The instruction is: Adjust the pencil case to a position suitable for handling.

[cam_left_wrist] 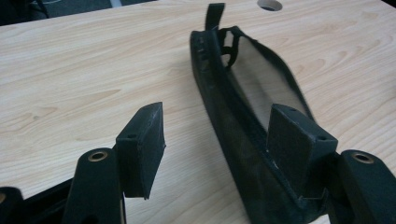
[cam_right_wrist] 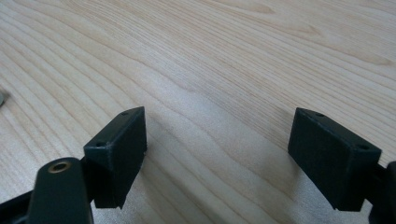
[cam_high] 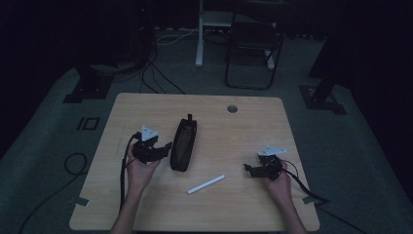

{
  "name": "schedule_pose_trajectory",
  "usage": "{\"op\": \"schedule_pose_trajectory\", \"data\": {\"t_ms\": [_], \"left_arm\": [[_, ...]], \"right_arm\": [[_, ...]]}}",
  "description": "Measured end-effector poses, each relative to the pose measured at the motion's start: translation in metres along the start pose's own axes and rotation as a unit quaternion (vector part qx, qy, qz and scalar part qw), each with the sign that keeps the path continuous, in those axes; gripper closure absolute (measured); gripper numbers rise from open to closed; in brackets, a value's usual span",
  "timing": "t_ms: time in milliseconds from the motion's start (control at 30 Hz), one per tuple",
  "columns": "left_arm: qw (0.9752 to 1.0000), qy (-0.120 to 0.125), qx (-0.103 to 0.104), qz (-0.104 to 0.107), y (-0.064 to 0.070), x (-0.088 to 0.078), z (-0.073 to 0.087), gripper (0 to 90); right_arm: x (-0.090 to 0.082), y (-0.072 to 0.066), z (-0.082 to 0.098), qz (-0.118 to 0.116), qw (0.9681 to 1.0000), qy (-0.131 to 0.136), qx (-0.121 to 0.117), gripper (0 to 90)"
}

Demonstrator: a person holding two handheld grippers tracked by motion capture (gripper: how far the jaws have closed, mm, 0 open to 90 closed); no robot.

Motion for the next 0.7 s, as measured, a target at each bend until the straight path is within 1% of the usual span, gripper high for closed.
{"op": "schedule_pose_trajectory", "data": {"t_ms": [133, 333, 500, 633, 700], "left_arm": [[1.0000, 0.000, 0.005, 0.008, 0.010, 0.001, -0.001, 37.0], [0.9999, -0.006, 0.008, 0.013, 0.021, 0.004, 0.000, 36.5], [0.9996, -0.022, 0.013, 0.010, 0.028, 0.009, 0.010, 36.1], [0.9994, -0.030, 0.011, 0.012, 0.029, 0.011, 0.017, 36.0], [0.9993, -0.033, 0.013, 0.009, 0.030, 0.011, 0.020, 36.0]], "right_arm": [[0.000, 0.000, 0.000, 0.000, 1.0000, 0.000, 0.000, 19.2], [0.000, 0.000, 0.000, 0.000, 1.0000, 0.000, 0.000, 19.2], [0.000, 0.000, 0.000, 0.000, 1.0000, 0.000, 0.000, 19.2], [0.000, 0.000, 0.000, 0.000, 1.0000, 0.000, 0.000, 19.2], [0.000, 0.000, 0.000, 0.000, 1.0000, 0.000, 0.000, 19.2]]}}
Point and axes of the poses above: each handheld gripper's, and its own axes: x roughly forward along the jaws, z roughly out of its underside, y roughly to its right, the point moved 2 cm from there along x, roughly forward along the jaws, and after that the axes turned 6 degrees about -x, right-handed, at the moved point
